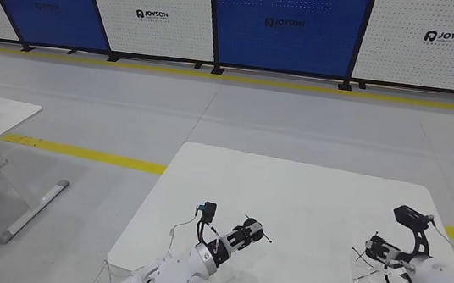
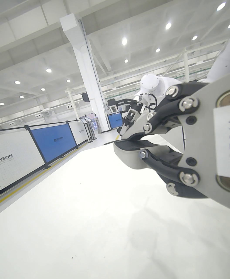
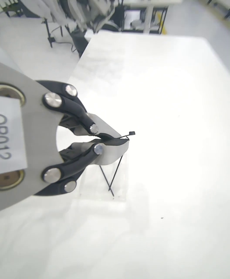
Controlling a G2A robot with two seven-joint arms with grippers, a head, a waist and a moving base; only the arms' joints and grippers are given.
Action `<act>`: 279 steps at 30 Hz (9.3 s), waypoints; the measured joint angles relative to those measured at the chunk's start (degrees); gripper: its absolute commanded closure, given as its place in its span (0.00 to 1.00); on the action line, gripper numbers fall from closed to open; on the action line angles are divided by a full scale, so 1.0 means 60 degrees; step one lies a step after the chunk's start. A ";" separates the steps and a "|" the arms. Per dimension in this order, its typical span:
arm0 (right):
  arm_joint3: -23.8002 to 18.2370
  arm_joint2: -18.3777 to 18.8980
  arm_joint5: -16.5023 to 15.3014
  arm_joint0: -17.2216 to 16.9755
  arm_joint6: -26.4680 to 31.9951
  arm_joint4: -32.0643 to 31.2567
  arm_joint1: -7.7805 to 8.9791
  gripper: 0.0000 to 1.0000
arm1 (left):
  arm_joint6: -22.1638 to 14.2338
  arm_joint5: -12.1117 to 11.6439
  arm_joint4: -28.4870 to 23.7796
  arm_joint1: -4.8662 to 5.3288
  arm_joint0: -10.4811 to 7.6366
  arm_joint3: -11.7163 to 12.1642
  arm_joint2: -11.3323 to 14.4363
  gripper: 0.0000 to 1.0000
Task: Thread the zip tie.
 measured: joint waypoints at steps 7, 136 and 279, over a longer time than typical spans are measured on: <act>-0.0738 0.0443 0.0000 -0.1170 -0.1360 -0.0110 -0.0068 1.00 | 0.0000 0.0000 0.0000 0.0000 0.0000 0.0000 0.0000 1.00; -0.0482 -0.3270 -0.3738 -0.2370 -0.9599 0.1511 -0.1588 1.00 | 0.1716 0.1369 0.0720 -0.0646 -0.1050 0.0119 0.0762 1.00; 0.1448 -0.3971 -0.3282 -0.1188 -1.1078 0.2797 -0.3458 1.00 | 0.3041 0.1674 0.1961 -0.0868 -0.0849 0.0170 0.0866 1.00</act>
